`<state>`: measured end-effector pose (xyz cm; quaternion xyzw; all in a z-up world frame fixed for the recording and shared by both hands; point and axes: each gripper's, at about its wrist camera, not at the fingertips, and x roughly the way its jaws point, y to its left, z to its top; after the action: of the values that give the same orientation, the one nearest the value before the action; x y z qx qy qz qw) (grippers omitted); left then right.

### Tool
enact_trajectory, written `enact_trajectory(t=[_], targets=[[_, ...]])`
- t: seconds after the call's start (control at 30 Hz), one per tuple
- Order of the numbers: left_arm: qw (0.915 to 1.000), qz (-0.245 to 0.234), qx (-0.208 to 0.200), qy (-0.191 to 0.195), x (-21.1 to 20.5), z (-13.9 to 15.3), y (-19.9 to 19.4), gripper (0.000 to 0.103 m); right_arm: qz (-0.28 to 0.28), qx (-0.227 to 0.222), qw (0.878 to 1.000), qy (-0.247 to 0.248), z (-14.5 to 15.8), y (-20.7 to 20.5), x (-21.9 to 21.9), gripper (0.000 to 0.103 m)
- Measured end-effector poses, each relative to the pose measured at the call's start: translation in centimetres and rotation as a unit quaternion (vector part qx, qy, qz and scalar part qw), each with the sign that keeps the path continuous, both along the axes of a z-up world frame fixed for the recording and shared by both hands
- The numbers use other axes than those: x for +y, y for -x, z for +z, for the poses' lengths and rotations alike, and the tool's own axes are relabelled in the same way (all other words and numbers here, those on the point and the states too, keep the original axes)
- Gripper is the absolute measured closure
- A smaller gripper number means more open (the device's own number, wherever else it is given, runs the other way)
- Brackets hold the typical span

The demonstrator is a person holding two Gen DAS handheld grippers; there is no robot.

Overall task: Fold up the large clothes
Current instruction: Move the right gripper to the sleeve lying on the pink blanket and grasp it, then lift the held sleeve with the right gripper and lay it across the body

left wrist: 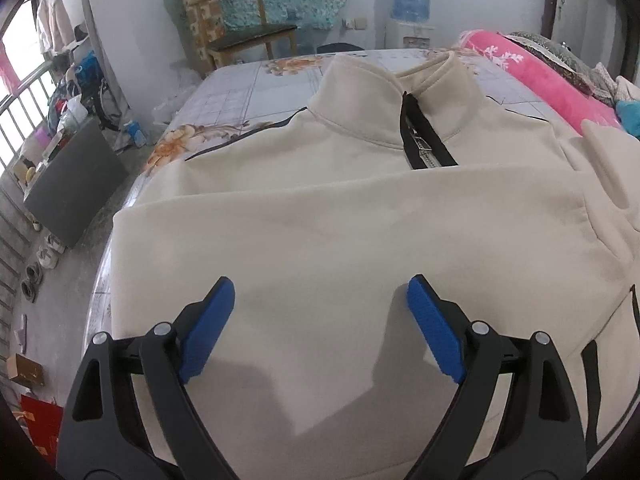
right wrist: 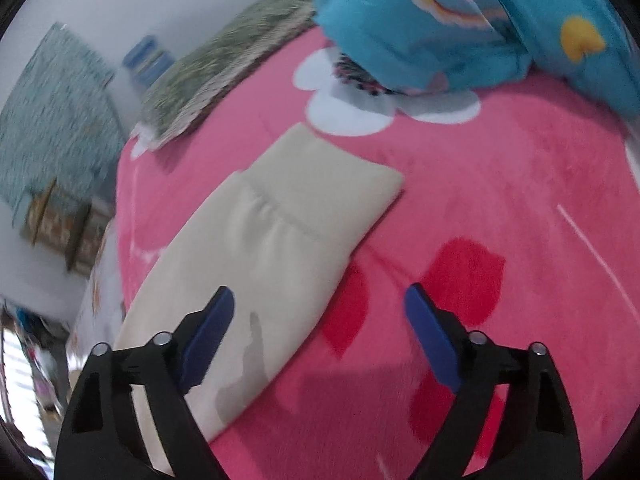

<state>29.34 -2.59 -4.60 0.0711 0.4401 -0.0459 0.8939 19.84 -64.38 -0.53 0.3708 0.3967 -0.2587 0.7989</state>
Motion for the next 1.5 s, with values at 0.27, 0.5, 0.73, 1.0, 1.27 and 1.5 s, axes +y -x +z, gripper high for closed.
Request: enact_trajectory(t=[0.27, 0.5, 0.73, 1.0, 1.27, 1.5], targets=[[1.0, 0.002, -0.006, -0.001, 0.1, -0.1, -0.1, 0.015, -0.038, -0.033, 0.999, -0.001, -0.8, -0.6, -2.2, 0.042], [1.0, 0.006, -0.006, -0.001, 0.0, -0.1, 0.0, 0.014, -0.058, -0.032, 0.998, 0.02, -1.0, -0.3, -3.0, 0.085], [0.9999, 0.006, -0.009, -0.007, -0.1, -0.1, 0.1, 0.013, -0.04, -0.076, 0.994, 0.06, 3.5, 0.5, -0.9, 0.096], [0.9998, 0.007, -0.012, -0.012, -0.2, 0.0, 0.2, 0.013, 0.022, -0.136, 0.983, 0.124, 12.2, 1.6, 4.5, 0.097], [0.9999, 0.013, -0.004, 0.01, 0.4, 0.0, 0.0, 0.013, 0.086, -0.195, 0.963, 0.167, 18.4, 3.4, 12.1, 0.097], [0.999, 0.025, 0.005, 0.037, 1.4, -0.2, -0.5, 0.014, 0.158, -0.227, 0.944, 0.183, 20.9, 3.5, 19.8, 0.097]])
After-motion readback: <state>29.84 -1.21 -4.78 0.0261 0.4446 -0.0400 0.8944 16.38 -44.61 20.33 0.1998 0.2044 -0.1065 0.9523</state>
